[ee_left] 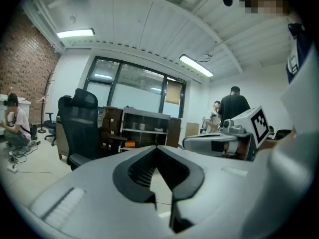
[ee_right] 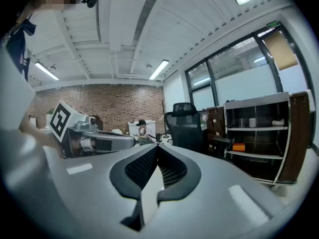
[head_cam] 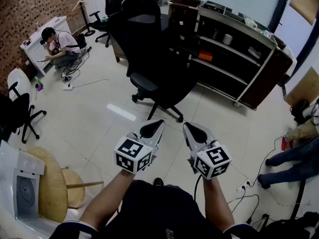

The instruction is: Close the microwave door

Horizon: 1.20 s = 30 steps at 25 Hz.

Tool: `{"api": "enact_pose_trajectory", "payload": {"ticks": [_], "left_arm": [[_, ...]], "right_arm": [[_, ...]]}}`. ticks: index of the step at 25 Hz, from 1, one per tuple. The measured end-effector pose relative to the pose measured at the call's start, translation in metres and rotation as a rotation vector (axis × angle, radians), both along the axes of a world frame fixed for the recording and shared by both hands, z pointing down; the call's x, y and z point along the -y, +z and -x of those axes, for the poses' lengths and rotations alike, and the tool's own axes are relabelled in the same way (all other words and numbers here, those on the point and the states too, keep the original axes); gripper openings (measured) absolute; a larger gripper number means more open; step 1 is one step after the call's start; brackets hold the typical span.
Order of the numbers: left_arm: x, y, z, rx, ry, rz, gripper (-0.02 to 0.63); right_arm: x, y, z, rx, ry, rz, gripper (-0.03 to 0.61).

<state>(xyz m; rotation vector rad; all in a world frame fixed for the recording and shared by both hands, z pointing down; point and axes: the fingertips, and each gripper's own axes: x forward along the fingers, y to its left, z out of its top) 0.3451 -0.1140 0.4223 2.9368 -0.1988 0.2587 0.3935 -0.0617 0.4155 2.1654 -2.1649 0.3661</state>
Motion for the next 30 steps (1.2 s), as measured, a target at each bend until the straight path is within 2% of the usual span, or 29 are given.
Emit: {"api": "enact_pose_trajectory", "payload": {"ticks": [5,12,22,30], "left_arm": [[0.016,-0.001,0.023,0.001,-0.056,-0.014,0.011],[0.041,0.000,0.083,0.006,-0.226,-0.024,0.011],[0.068,-0.001,0.221,0.013,-0.561,-0.020,0.011],[0.065,0.000,0.327,0.021,-0.822,-0.004,0.011]], "right_arm": [[0.017,-0.002,0.020,-0.009,-0.055,-0.008,0.002],[0.051,-0.006,0.071,-0.029,-0.223,-0.006,0.002],[0.098,-0.009,0.197,-0.038,-0.553,-0.014,0.002],[0.115,-0.012,0.298,-0.040,-0.813,-0.013,0.002]]}}
